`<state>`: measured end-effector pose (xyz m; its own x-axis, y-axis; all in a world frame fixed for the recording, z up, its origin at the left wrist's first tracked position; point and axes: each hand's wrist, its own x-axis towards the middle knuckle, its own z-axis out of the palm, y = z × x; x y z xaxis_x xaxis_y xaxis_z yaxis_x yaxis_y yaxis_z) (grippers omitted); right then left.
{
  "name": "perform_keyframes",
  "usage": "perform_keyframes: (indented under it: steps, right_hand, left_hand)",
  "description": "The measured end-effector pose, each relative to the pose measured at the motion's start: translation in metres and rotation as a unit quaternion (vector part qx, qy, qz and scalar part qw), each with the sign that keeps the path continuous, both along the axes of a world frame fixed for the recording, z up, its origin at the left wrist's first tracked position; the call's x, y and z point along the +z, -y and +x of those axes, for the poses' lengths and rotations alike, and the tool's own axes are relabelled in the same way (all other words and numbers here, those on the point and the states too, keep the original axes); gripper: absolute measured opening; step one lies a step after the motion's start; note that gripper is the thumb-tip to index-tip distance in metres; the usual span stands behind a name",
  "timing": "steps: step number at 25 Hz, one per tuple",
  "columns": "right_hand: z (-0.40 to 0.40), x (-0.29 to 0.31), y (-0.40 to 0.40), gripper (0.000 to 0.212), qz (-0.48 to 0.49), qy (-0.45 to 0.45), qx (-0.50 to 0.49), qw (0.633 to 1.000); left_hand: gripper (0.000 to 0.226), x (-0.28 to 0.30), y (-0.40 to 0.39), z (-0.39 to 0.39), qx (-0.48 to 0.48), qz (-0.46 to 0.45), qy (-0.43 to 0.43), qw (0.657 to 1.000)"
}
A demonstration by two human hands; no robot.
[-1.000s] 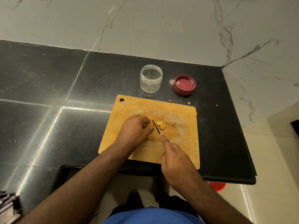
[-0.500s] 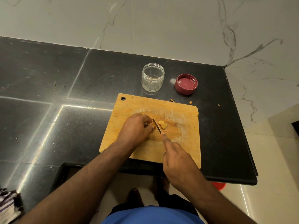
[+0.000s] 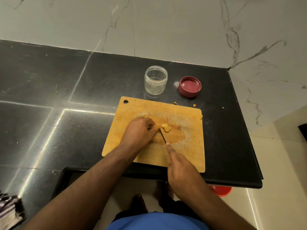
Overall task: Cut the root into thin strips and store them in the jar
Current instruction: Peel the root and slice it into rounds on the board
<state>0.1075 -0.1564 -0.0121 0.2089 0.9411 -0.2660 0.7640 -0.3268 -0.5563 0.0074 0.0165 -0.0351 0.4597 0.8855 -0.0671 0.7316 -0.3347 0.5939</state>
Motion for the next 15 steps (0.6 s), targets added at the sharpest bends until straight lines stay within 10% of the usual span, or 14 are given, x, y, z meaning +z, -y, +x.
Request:
perform_keyframes:
  steps: [9, 15]
  right_hand:
    - [0.018, 0.013, 0.003, 0.05, 0.036, -0.22, -0.145, 0.964]
    - [0.021, 0.016, -0.006, 0.052, 0.043, -0.076, -0.08, 0.993]
  left_hand:
    - [0.037, 0.002, 0.005, -0.003, -0.011, -0.008, 0.007, 1.0]
    - [0.043, 0.004, 0.007, -0.003, -0.051, -0.002, 0.018, 0.999]
